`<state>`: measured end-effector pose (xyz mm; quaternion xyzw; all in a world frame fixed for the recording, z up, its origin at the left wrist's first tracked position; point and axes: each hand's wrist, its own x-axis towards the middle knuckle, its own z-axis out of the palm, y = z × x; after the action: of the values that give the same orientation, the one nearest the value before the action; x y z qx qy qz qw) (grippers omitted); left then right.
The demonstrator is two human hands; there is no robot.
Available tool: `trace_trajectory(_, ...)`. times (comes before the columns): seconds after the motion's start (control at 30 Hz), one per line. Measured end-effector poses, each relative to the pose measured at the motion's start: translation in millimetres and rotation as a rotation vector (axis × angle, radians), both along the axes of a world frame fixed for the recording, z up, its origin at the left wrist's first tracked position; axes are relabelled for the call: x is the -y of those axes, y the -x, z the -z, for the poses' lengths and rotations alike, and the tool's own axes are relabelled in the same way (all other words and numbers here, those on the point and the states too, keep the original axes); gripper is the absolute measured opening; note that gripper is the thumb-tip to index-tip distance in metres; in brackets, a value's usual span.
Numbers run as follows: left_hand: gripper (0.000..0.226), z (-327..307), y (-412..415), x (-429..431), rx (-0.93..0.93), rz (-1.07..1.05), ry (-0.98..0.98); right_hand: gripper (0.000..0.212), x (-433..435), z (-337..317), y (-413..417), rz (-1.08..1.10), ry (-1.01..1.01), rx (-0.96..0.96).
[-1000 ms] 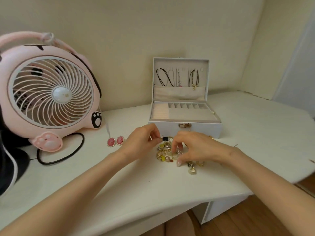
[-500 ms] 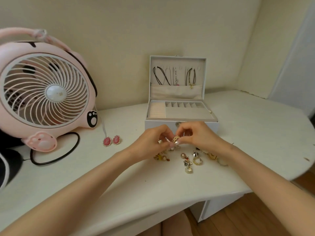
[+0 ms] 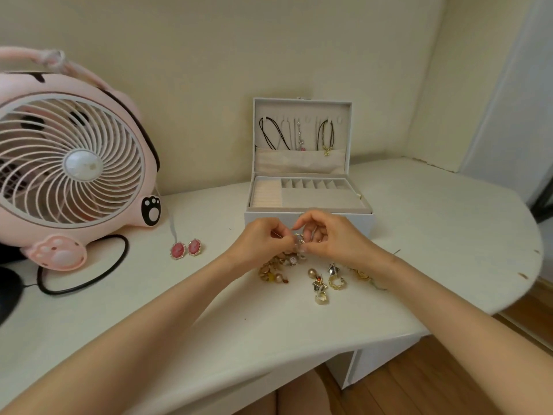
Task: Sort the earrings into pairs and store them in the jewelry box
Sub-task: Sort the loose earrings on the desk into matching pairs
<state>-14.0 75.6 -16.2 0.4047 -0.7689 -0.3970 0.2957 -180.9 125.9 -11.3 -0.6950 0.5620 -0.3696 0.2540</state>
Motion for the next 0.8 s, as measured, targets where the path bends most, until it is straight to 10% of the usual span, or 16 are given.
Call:
trace_trajectory(0.27, 0.011, -11, -4, 0, -0.144, 0.071, -0.192, 0.038, 3, -4, 0, -0.047, -0.003, 0.169)
trace_trajectory(0.8, 0.010, -15, -9, -1, 0.046, 0.068, 0.079, 0.028, 8, -6, 9, -0.035, -0.197, 0.441)
